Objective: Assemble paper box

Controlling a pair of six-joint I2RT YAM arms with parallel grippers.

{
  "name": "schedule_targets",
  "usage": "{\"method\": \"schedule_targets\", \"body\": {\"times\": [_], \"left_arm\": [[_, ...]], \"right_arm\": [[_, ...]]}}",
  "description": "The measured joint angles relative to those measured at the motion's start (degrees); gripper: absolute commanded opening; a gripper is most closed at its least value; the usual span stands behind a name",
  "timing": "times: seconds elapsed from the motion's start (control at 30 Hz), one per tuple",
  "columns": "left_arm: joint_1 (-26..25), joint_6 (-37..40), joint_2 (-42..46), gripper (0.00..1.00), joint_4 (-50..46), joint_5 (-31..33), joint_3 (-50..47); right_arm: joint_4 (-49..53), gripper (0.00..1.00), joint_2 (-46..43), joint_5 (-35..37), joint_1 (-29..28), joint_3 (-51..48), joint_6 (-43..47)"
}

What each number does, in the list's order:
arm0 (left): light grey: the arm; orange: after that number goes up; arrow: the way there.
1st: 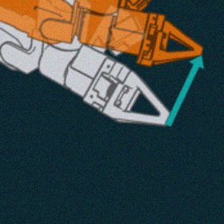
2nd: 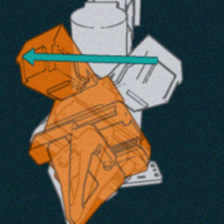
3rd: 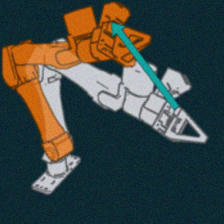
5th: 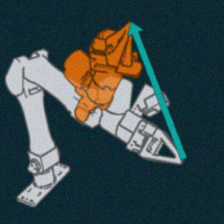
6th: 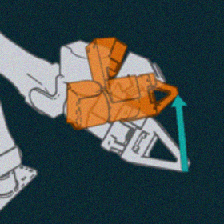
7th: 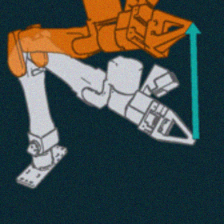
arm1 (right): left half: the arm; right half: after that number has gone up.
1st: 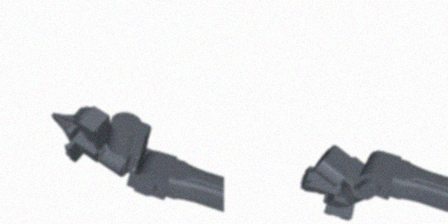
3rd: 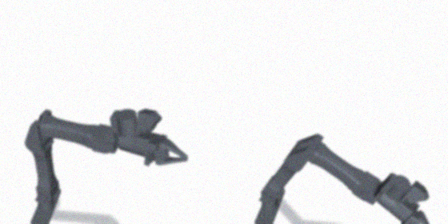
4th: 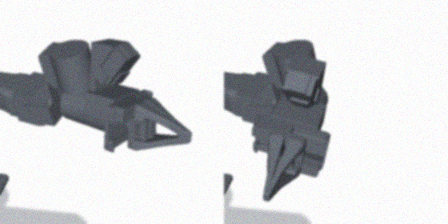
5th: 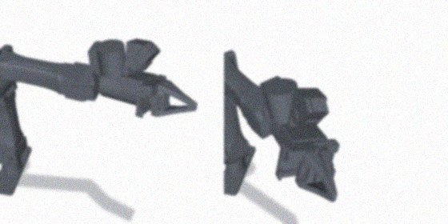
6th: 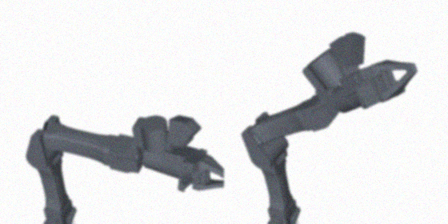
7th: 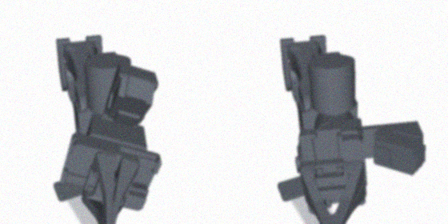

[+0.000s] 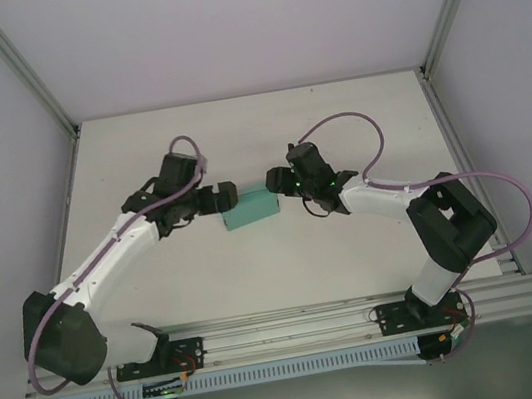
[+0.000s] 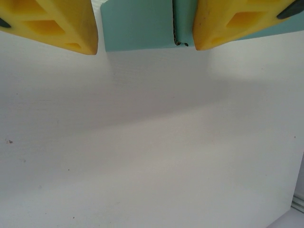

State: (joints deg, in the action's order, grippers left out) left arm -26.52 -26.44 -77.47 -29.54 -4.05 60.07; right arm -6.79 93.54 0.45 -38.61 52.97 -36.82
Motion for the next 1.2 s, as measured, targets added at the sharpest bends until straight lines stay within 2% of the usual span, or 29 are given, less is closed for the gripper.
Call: {"method": "schedule_targets", "body": {"times": [0.1, 0.2, 0.3, 0.53, 0.67, 0.77, 0.83, 1.1, 1.2], "left_arm": [[4.4, -1.1, -1.3, 0.97, 2.4, -3.2, -0.8], [4.8, -1.5, -2.9, 0.93, 4.2, -6.4, -1.8], [5.0, -2.3, -4.4, 0.83, 5.4, -8.7, -3.8], [7.4, -4.8, -5.1, 0.67, 12.2, -15.1, -8.7], [8.1, -6.4, -4.2, 0.63, 17.8, -18.5, -12.9], [8.7, -8.0, -3.5, 0.5, 23.1, -21.2, -16.9], [9.0, -9.3, -3.6, 0.37, 27.4, -23.5, -19.2], [10.4, -12.2, -4.3, 0.0, 39.9, -28.0, -24.6], [10.5, -12.3, -5.4, 0.0, 43.5, -28.3, -25.6]], "right_arm": [[-0.3, 0.55, 0.0, -0.2, 0.0, -0.2, 0.0], [-0.4, 0.54, 0.0, -0.2, 0.0, -0.2, 0.0], [-0.4, 0.54, 0.0, -0.1, 0.0, -0.2, 0.0], [-0.9, 0.53, 0.2, -0.1, -0.1, -0.4, 0.0], [-3.1, 0.51, 0.2, -0.4, -0.1, -1.7, 0.3], [-6.7, 0.51, 0.3, -1.4, 0.1, -3.4, 1.3], [-9.7, 0.5, 0.5, -2.1, 0.2, -4.7, 3.1], [-29.3, 0.41, 3.4, -6.7, 1.7, -12.7, 12.8], [-37.3, 0.33, 5.6, -9.5, 2.8, -14.6, 15.6]]}}
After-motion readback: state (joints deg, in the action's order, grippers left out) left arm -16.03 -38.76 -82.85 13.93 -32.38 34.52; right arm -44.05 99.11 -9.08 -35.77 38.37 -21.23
